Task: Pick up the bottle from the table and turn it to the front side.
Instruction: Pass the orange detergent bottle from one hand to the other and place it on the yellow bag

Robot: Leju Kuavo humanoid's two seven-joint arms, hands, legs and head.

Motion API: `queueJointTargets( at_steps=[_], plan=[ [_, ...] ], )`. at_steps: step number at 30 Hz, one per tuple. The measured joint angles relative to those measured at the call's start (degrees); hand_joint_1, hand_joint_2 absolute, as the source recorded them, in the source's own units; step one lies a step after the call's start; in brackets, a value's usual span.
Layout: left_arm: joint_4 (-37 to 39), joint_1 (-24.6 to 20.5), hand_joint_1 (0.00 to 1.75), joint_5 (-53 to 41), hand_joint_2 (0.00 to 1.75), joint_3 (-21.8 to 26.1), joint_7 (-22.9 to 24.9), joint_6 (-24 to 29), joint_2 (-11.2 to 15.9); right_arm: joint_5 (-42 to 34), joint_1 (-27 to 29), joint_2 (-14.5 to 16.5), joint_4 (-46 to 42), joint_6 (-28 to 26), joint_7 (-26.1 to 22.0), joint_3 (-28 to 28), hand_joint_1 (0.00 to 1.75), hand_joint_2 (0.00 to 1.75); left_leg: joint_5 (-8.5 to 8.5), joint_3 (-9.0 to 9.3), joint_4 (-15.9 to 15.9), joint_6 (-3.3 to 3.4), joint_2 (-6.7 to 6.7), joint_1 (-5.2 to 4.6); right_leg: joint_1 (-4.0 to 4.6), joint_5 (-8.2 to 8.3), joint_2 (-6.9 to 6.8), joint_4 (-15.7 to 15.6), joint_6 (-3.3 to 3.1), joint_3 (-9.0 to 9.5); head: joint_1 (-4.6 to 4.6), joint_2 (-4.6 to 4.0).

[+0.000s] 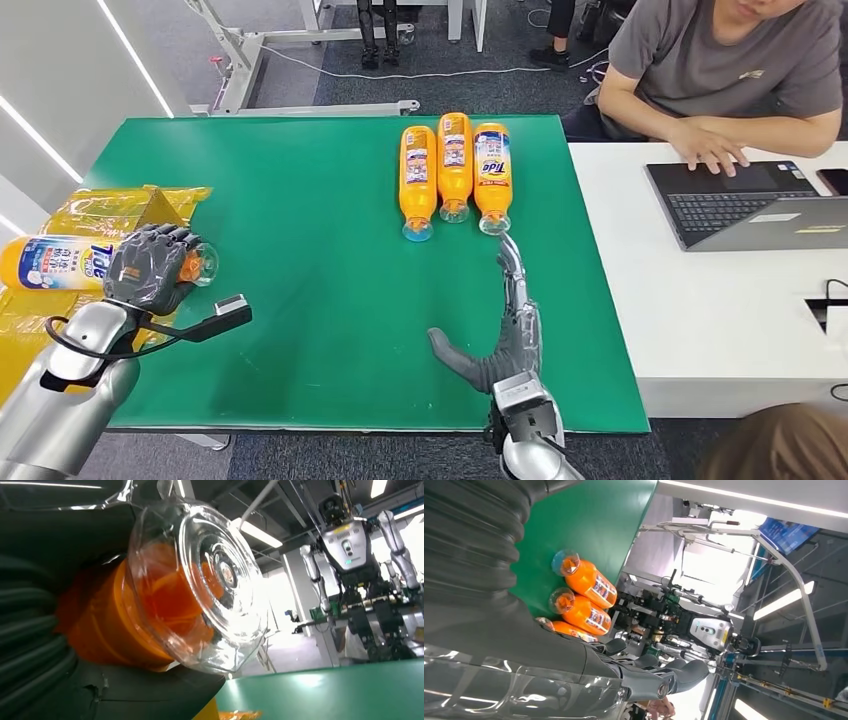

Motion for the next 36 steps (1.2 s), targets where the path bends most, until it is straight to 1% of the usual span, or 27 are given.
queueJointTargets(
  at_steps=[2, 4, 6, 12, 22, 27, 36],
  plan=[
    [2.9, -1.2, 1.75, 2.0, 1.75, -0.9, -0.8, 0.0, 0.5, 0.7, 0.4, 0.0, -1.6, -1.7, 0.0, -0.2, 0.00, 1.75, 0.00, -0.01, 0.0, 0.00, -0.01, 0.00, -0.01, 0.00, 0.00, 0.0, 0.00, -0.01, 0.01, 0.00],
    [6.2, -2.3, 1.75, 4.7, 1.75, -1.6, -2.1, 0.1, 0.6, 1.9, 0.6, 0.0, -3.8, -4.6, 0.0, -0.4, 0.00, 1.75, 0.00, -0.01, 0.0, 0.00, -0.01, 0.00, -0.01, 0.00, 0.00, 0.0, 0.00, -0.01, 0.01, 0.00],
    [9.6, -3.4, 1.75, 6.0, 1.75, -2.1, -3.2, 0.5, 0.6, 2.5, 0.6, 0.0, -5.8, -6.4, 0.0, -0.5, 0.00, 1.75, 0.00, -0.01, 0.0, 0.00, 0.00, 0.00, -0.01, 0.00, 0.00, 0.0, 0.00, -0.01, 0.01, 0.00],
    [18.1, -5.2, 1.75, 7.4, 1.75, -3.2, -5.9, 2.5, 0.8, 1.8, 0.6, -0.2, -9.7, -7.0, 0.0, -0.8, 0.00, 1.75, 0.00, -0.01, 0.0, 0.00, 0.01, 0.00, 0.00, 0.00, 0.01, 0.0, -0.01, -0.01, 0.00, 0.00],
    [27.8, -8.6, 1.75, 8.7, 1.75, -4.8, -10.0, 2.1, 1.0, 0.2, -0.2, -0.4, -11.0, -6.9, 0.0, -0.7, 0.00, 1.75, 0.01, -0.02, 0.0, 0.00, -0.01, 0.00, 0.00, 0.01, -0.01, 0.0, 0.00, -0.01, 0.00, 0.00],
    [33.3, -12.6, 1.75, 8.2, 1.75, -6.8, -11.5, 0.1, -0.4, -0.7, -2.9, 0.2, -9.9, -6.9, 0.0, -0.5, 0.00, 1.75, 0.05, -0.02, 0.0, 0.03, -0.06, 0.00, 0.00, 0.04, -0.08, 0.0, -0.01, 0.03, 0.00, 0.00],
    [39.2, -16.9, 1.75, 7.3, 1.75, -9.9, -12.2, -0.8, -5.1, -0.7, -4.8, 1.5, -8.1, -6.9, 0.0, -0.3, 0.00, 1.75, 0.05, -0.05, 0.0, 0.03, -0.10, 0.00, -0.01, 0.06, -0.10, 0.0, -0.03, 0.01, -0.01, 0.00]
  ],
)
